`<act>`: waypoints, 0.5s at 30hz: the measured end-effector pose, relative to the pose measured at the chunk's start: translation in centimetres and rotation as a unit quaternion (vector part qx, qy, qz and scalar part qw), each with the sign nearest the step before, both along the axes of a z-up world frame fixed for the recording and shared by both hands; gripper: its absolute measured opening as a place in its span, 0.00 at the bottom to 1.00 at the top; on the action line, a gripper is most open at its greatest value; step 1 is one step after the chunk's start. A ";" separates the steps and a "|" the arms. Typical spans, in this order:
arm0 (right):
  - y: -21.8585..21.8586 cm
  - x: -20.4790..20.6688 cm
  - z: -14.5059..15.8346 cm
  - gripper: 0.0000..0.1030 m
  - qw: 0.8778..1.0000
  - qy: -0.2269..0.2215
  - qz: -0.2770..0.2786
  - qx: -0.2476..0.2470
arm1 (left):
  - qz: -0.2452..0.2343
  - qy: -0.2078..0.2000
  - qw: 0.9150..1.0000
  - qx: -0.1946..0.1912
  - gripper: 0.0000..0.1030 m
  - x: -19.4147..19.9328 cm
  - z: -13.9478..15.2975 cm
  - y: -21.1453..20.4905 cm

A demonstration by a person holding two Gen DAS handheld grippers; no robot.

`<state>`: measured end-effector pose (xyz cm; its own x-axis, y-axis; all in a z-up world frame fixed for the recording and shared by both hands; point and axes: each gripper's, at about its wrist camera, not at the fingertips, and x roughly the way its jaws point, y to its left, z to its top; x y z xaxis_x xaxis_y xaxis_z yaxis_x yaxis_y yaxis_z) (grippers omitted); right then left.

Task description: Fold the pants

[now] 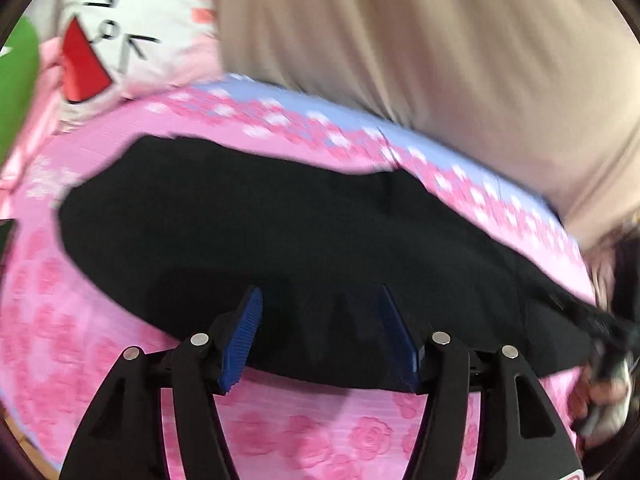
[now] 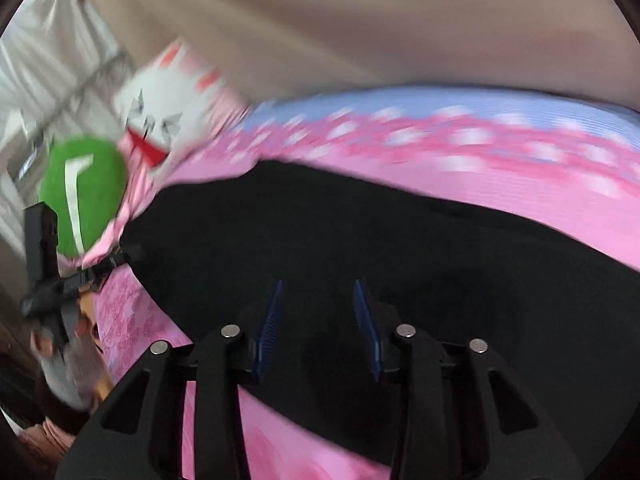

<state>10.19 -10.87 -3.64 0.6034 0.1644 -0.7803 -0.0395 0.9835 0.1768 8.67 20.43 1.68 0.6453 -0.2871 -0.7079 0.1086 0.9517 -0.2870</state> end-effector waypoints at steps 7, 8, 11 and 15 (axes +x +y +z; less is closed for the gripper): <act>3.5 12.0 -4.7 0.20 0.996 0.049 -0.022 -0.075 | 0.000 -0.027 1.000 0.011 0.62 0.1 -2.8 -1.7; 2.9 12.9 -4.8 0.16 0.996 0.027 -0.028 -0.079 | -0.003 -0.035 0.999 0.013 0.63 0.0 -2.7 -2.0; 2.2 14.5 -4.5 0.14 0.997 0.026 -0.046 -0.057 | -0.005 -0.051 0.998 0.026 0.68 -0.5 -2.5 -2.4; 2.4 14.0 -3.4 0.15 0.996 0.011 -0.058 -0.064 | -0.009 -0.056 0.998 0.017 0.76 -0.6 -2.4 -2.2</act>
<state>24.14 -8.49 -7.08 0.5949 -0.0080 -0.8038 0.0789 0.9957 0.0484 8.03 18.22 -0.71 0.7155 -0.2771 -0.6413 0.1557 0.9581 -0.2402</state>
